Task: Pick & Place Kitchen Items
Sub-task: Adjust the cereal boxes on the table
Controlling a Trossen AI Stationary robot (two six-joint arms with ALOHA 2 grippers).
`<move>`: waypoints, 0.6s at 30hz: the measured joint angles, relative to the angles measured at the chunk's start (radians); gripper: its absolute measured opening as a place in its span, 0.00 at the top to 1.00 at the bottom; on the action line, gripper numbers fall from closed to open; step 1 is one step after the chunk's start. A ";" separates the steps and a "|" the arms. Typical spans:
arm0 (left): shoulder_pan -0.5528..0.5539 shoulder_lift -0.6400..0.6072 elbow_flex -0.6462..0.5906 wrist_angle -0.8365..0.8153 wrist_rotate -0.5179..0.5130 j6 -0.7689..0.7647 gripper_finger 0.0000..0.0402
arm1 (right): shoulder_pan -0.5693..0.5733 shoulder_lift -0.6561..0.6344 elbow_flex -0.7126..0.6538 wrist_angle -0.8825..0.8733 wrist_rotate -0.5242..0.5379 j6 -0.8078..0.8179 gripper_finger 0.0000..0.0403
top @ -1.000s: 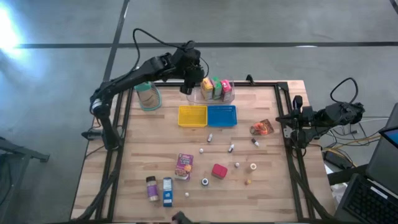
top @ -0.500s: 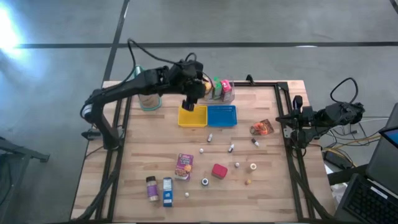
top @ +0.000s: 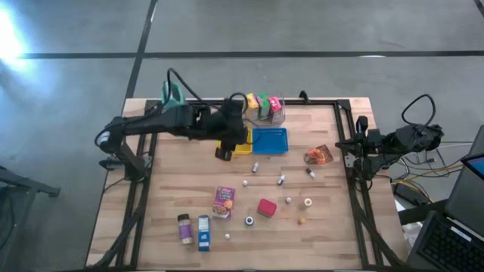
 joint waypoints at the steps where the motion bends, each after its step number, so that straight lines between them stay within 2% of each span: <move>1: -0.011 0.000 0.000 -0.029 0.000 -0.038 0.35 | 0.000 0.000 0.000 0.000 0.000 0.000 0.98; 7: -0.083 0.000 0.000 -0.165 0.000 -0.290 0.35 | 0.000 0.000 0.000 0.000 0.000 0.000 0.98; 13: -0.151 0.000 -0.001 -0.230 0.005 -0.544 0.35 | 0.000 0.000 0.000 0.000 0.000 0.000 0.98; 18: -0.189 0.000 -0.002 -0.262 0.039 -0.844 0.35 | 0.000 0.000 0.000 0.000 0.000 0.000 0.98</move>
